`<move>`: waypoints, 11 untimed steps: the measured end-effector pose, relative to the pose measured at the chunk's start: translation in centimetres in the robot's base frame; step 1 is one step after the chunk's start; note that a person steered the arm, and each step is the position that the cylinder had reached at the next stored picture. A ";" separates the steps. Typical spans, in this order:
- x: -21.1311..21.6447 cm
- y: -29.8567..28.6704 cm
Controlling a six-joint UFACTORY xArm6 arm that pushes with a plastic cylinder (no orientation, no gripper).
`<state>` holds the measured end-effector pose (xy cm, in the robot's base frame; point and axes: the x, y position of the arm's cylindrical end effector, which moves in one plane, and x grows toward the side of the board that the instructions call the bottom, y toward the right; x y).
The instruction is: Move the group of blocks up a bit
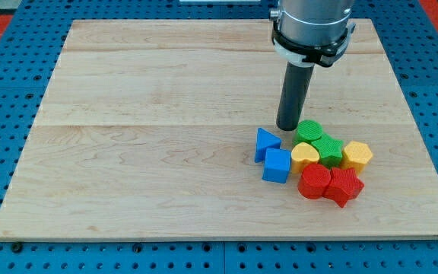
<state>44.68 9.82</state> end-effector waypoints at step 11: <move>8.6 4.0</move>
